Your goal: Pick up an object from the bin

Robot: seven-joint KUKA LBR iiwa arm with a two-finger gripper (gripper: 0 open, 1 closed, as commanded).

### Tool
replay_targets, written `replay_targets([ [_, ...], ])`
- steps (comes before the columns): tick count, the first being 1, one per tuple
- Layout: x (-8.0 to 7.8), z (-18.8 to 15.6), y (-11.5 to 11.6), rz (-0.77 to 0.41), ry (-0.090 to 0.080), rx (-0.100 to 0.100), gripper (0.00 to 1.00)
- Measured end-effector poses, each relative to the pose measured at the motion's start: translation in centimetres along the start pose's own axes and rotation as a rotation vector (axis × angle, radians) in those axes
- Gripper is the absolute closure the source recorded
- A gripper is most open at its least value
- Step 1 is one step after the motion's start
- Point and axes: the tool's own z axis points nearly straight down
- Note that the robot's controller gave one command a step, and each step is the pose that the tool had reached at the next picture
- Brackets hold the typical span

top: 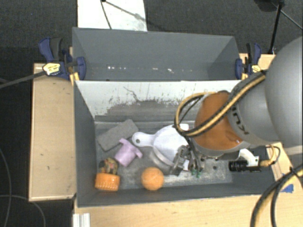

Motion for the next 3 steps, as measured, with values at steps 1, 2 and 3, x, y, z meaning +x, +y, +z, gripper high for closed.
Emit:
replay_targets([
  [1, 0.2, -2.1, -0.1, 0.0, 0.006, 0.003, 1.0],
  [2, 0.0, -4.4, 0.0, -0.002, -0.003, -0.002, 1.0],
  [3, -0.2, -5.2, 0.1, -0.003, -0.009, -0.005, 1.0],
])
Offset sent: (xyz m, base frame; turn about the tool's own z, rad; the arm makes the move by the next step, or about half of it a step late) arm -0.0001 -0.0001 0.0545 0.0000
